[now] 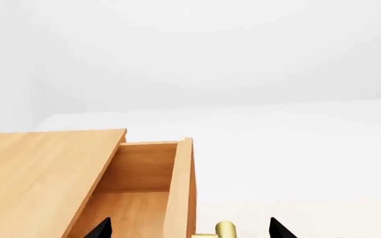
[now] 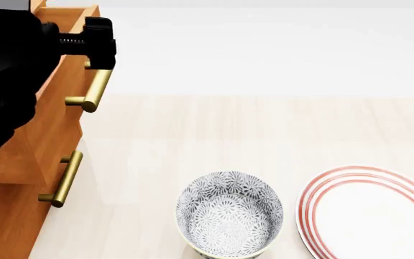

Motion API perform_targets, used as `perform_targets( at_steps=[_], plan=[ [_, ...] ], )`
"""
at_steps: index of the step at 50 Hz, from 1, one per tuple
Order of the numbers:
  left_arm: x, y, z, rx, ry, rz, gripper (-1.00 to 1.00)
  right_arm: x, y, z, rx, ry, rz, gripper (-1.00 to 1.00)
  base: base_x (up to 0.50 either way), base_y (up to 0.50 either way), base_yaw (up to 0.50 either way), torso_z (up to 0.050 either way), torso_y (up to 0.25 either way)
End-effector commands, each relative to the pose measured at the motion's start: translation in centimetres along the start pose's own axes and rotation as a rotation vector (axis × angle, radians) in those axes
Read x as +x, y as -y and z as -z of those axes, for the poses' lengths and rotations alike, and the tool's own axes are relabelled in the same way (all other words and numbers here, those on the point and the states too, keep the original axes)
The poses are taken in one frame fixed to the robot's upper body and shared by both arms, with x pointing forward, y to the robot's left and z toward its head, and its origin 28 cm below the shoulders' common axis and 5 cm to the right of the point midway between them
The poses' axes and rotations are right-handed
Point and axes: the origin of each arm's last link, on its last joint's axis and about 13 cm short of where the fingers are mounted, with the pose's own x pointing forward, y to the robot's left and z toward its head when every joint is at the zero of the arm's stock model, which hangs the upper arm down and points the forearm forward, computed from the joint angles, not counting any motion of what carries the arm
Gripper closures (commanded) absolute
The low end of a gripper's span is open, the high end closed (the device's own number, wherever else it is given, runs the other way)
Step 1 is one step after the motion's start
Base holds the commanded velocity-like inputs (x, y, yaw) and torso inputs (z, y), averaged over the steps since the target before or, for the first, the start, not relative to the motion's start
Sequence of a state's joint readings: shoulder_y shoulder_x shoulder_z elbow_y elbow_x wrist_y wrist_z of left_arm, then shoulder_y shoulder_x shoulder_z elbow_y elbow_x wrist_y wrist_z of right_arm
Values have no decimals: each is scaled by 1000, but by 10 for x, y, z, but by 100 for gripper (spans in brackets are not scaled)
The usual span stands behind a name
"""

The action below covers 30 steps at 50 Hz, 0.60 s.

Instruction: Open the top drawer of the cabinet.

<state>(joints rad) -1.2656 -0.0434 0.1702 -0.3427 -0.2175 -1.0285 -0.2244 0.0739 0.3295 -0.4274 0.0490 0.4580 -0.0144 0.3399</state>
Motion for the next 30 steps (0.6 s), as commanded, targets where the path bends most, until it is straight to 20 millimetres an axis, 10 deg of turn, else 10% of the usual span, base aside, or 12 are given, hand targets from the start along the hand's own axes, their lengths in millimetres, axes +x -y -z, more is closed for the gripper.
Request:
perform_targets(
  at_steps=[1, 30],
  plan=[
    [-1, 5, -11, -195, -95, 64, -100, 1, -1, -1, 2, 18, -7, -100, 0, 0, 0, 0, 0],
    [8, -4, -38, -405, -170, 19, -100, 2, -1, -2, 10, 12, -1, -100, 0, 0, 0, 0, 0]
  ],
)
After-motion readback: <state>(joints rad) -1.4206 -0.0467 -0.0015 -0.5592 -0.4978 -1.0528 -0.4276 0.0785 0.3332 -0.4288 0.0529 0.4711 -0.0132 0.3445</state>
